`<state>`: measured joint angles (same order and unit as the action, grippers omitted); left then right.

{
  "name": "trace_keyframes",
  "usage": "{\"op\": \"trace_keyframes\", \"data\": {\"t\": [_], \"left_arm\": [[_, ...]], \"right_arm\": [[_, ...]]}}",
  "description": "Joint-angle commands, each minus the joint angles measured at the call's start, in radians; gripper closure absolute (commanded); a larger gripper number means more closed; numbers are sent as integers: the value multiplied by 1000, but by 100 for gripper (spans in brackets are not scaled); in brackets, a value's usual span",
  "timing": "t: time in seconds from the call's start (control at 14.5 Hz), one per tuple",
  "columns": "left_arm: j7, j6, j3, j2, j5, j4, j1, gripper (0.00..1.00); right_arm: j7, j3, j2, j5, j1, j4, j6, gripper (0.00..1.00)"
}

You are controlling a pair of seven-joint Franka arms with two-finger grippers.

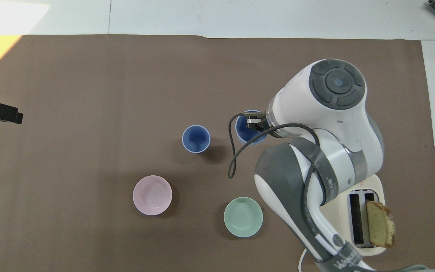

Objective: Stack blue cups with both arms
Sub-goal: 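Carry the blue cup over the first cup and lower it inside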

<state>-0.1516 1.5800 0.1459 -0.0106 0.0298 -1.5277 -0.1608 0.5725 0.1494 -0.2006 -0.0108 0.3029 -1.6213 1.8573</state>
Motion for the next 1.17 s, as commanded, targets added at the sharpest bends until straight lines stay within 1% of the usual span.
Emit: {"op": "trace_keyframes", "data": {"t": [0.0,0.21,0.34,0.55,0.69,0.89,1.1], "left_arm": [[-10,-20,-11,-5,-10,21,15,0],[-9,-15,-11,-5,-10,21,15,0],[-10,-15,-11,-5,-10,21,15,0],[-10,-17,-11,-5,-10,21,17,0],[-10,-18,-11,-5,-10,21,17,0],[-10,-18,-11,-5,-10,21,15,0],[-10,-18,-11,-5,-10,21,15,0]], "right_arm": [[122,2,-45,11,67,90,-27,100],[173,2,-54,-1,111,104,25,100],[202,-1,-101,6,146,147,28,100],[216,-1,-150,11,148,187,54,100],[237,1,-166,14,157,181,80,100],[237,1,-181,18,166,176,86,100],[237,2,-183,15,179,169,118,100]]}}
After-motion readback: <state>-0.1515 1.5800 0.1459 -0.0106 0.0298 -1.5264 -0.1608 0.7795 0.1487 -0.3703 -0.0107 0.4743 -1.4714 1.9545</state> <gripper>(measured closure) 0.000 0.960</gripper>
